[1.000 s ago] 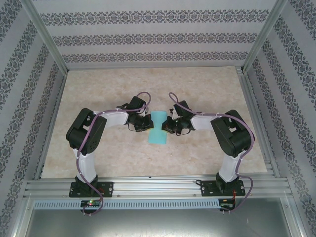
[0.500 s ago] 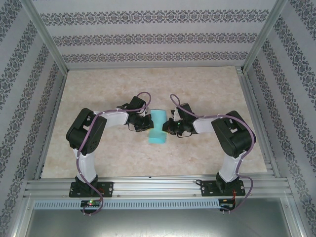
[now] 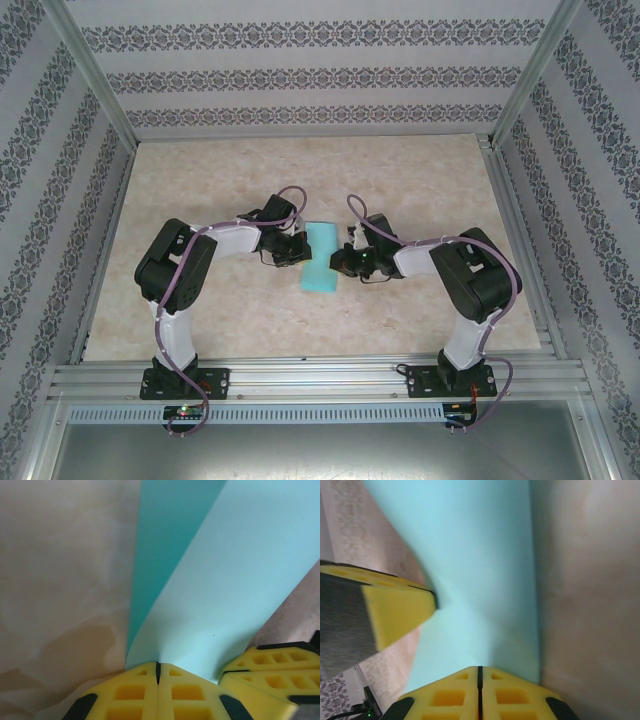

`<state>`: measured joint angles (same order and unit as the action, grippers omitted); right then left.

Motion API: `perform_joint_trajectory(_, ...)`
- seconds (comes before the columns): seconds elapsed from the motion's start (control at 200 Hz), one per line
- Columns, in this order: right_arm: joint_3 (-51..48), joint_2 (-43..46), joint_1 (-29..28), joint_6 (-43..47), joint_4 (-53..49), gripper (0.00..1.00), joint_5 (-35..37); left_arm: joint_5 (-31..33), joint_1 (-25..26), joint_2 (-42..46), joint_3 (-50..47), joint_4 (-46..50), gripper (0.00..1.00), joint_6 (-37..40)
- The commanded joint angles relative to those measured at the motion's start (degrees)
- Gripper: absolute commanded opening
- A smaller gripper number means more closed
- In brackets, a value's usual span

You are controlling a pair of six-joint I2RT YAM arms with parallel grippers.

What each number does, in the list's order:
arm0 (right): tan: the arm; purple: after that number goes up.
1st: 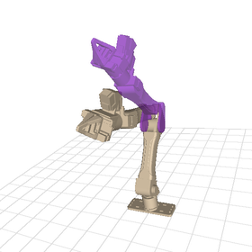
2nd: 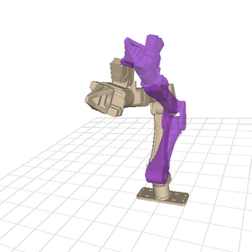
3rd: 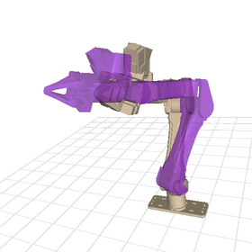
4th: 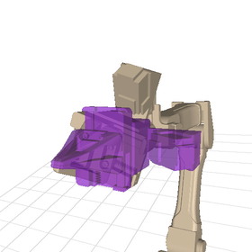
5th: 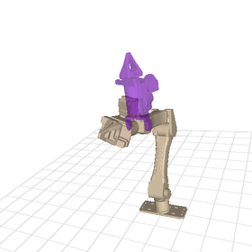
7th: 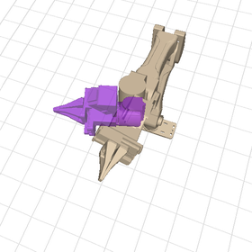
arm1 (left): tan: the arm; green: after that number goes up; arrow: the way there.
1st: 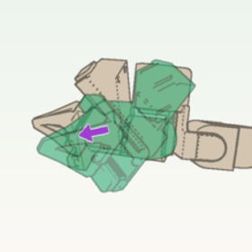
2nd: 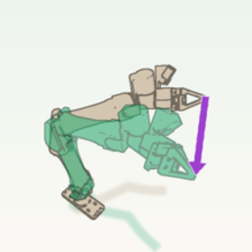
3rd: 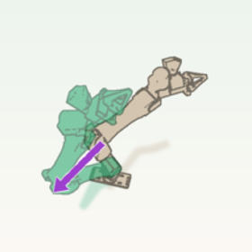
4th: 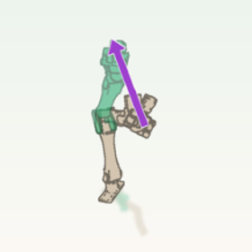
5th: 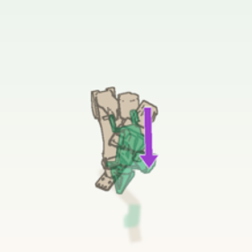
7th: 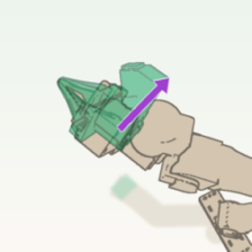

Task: Fold a paper plane with a square sheet of paper (pick it up from the middle)
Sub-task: Fold the square sheet of paper in half at the center of the table.

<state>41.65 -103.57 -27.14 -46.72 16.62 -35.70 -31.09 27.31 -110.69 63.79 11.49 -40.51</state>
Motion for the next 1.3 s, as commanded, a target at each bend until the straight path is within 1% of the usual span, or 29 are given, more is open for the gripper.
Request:
perform_joint_trajectory(0.0,-1.83,-1.86,-0.64,-0.07,1.36,0.09,0.42,2.4,0.99,-2.83,-0.15,4.51,0.0,1.43)
perform_joint_trajectory(0.16,-2.19,-1.86,-0.64,0.32,0.93,0.09,0.58,2.37,1.03,-2.81,-0.13,4.69,0.0,1.61)
perform_joint_trajectory(0.35,-1.09,4.18,-1.2,0.02,-0.59,0.1,-0.48,2.44,0.99,-2.81,-0.24,4.77,0.0,1.66)
perform_joint_trajectory(0.435,-0.78,5.21,-2.01,-0.1,-0.57,0.1,-1.01,2.44,0.95,-2.88,-0.11,4.77,0.0,1.6)
perform_joint_trajectory(0.58,-1.28,3.72,-3.0,-0.6,0.21,0.1,-0.87,2.45,0.99,-2.9,0.11,5.08,0.0,1.69)
perform_joint_trajectory(0.814,-4.66,1.09,-2.97,-1.31,3.35,0.09,0.33,2.38,1.01,-2.78,-0.05,5.21,0.0,1.78)
perform_joint_trajectory(1.019,-5.5,-0.5,-2.92,-1.1,3.38,0.1,1.07,2.43,0.99,-2.83,0.02,5.21,0.0,1.9)
perform_joint_trajectory(1.294,-5.27,5.97,-3.26,-1.55,2.71,0.1,-0.02,2.47,0.99,-2.86,-0.02,5.3,0.0,2.04)
